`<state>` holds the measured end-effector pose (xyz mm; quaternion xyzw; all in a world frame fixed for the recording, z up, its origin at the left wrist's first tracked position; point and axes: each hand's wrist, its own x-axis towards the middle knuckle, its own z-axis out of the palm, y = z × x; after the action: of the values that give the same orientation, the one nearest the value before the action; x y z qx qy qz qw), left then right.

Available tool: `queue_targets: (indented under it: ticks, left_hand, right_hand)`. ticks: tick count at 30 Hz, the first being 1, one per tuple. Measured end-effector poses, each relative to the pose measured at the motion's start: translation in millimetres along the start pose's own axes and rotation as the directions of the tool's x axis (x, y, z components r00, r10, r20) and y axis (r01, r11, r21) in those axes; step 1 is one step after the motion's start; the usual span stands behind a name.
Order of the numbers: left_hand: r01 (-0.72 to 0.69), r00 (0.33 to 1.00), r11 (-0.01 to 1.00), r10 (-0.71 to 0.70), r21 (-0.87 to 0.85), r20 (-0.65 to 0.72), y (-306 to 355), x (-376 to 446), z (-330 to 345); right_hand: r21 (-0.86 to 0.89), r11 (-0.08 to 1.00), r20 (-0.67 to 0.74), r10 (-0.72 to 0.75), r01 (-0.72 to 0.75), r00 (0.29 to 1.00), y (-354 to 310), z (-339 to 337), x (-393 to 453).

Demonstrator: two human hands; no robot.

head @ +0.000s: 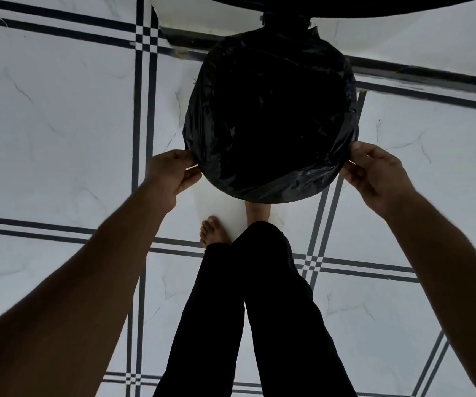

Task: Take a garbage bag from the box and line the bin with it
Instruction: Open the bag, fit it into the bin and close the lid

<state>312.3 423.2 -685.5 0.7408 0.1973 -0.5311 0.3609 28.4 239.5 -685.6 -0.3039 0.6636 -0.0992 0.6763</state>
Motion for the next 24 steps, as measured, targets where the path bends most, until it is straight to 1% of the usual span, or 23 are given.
queue_targets:
  ticks: [2,4,7,10,12,13,14,17,18,19,20,21,22,23,24]
  left_hand:
    - [-0.077,0.994,0.99,0.085,0.119,-0.065,4.9,3.4,4.6]
    - [-0.149,0.977,0.971,0.174,0.187,-0.121,9.5,8.8,9.8]
    - [-0.195,0.945,0.924,0.267,0.329,-0.187,15.7,17.1,13.5]
    - [-0.224,0.923,0.818,0.353,0.53,-0.154,17.5,23.8,12.5]
    - [-0.241,0.906,0.735,0.405,0.634,-0.125,18.4,26.4,10.6]
    - [-0.254,0.901,0.712,0.42,0.655,-0.108,18.9,27.2,8.8]
    - [-0.271,0.902,0.712,0.422,0.647,-0.087,18.7,28.1,6.7]
    - [-0.345,0.925,0.812,0.379,0.47,0.024,10.1,21.7,-6.7]
    - [-0.36,0.925,0.825,0.377,0.436,0.051,5.6,19.1,-13.2]
    - [-0.371,0.92,0.819,0.389,0.438,0.054,0.6,18.0,-19.7]
    - [-0.384,0.904,0.792,0.427,0.475,0.02,-2.9,15.6,-24.6]
    - [-0.409,0.862,0.74,0.506,0.534,-0.041,-4.9,11.2,-27.1]
    - [-0.445,0.786,0.675,0.609,0.588,-0.105,-2.8,4.4,-25.3]
    - [-0.508,0.687,0.614,0.712,0.604,-0.146,-1.2,-4.9,-21.2]
    - [-0.589,0.601,0.561,0.785,0.581,-0.149,4.1,-18.0,-11.4]
  right_hand:
    - [-0.134,0.989,-0.007,-0.063,0.061,0.998,-2.5,-2.7,2.9]
    - [-0.295,0.945,-0.013,-0.155,0.144,0.988,-5.4,-6.2,5.6]
    - [-0.429,0.873,-0.029,-0.271,0.233,0.962,-9.9,-9.6,8.4]
    - [-0.507,0.806,0.006,-0.35,0.305,0.937,-11.5,-11.2,15.1]
    - [-0.543,0.774,0.038,-0.365,0.326,0.93,-11.3,-11.1,19.9]
    - [-0.544,0.773,0.052,-0.356,0.325,0.933,-11.2,-11.1,21.3]
    - [-0.545,0.775,0.066,-0.341,0.32,0.938,-11.3,-10.7,22.3]
    - [-0.559,0.767,0.106,-0.311,0.315,0.944,-13.9,-5.8,18.1]
    - [-0.571,0.761,0.104,-0.303,0.306,0.947,-14.7,-4.0,16.5]
    - [-0.574,0.767,0.097,-0.287,0.289,0.953,-16.6,-1.9,14.3]
    - [-0.548,0.793,0.086,-0.262,0.265,0.961,-18.2,0.3,11.4]
    - [-0.495,0.835,0.075,-0.236,0.241,0.969,-21.2,2.1,7.1]
    - [-0.429,0.876,0.064,-0.212,0.219,0.975,-26.5,4.4,2.9]
    - [-0.373,0.906,0.053,-0.193,0.199,0.98,-29.2,6.5,-1.1]
    - [-0.34,0.921,0.054,-0.184,0.192,0.981,-32.3,8.3,-3.7]
